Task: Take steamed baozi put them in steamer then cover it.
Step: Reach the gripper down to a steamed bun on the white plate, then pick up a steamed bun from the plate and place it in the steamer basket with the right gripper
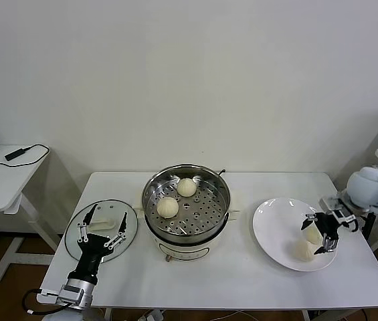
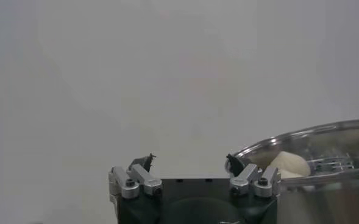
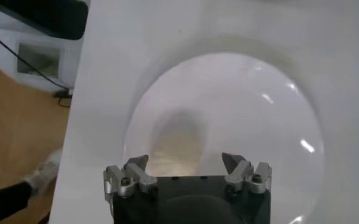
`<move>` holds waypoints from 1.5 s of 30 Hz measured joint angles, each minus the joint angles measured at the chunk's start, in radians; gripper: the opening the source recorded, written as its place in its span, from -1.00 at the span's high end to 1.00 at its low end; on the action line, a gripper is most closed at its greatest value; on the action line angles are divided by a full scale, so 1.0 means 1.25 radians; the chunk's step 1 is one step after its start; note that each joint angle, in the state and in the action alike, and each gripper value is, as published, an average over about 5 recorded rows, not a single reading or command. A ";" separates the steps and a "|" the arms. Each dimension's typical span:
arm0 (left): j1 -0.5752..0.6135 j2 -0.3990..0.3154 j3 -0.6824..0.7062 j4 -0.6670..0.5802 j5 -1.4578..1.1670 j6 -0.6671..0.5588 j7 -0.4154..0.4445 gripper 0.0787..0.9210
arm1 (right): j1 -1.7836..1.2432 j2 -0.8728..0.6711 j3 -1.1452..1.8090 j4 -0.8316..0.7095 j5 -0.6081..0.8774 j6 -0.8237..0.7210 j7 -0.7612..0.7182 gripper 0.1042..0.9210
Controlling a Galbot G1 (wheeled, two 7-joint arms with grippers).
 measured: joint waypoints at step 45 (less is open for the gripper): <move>-0.008 0.003 -0.003 -0.010 -0.003 0.010 -0.024 -0.77 | 0.282 0.150 -0.071 0.067 -0.010 0.155 -0.002 -0.28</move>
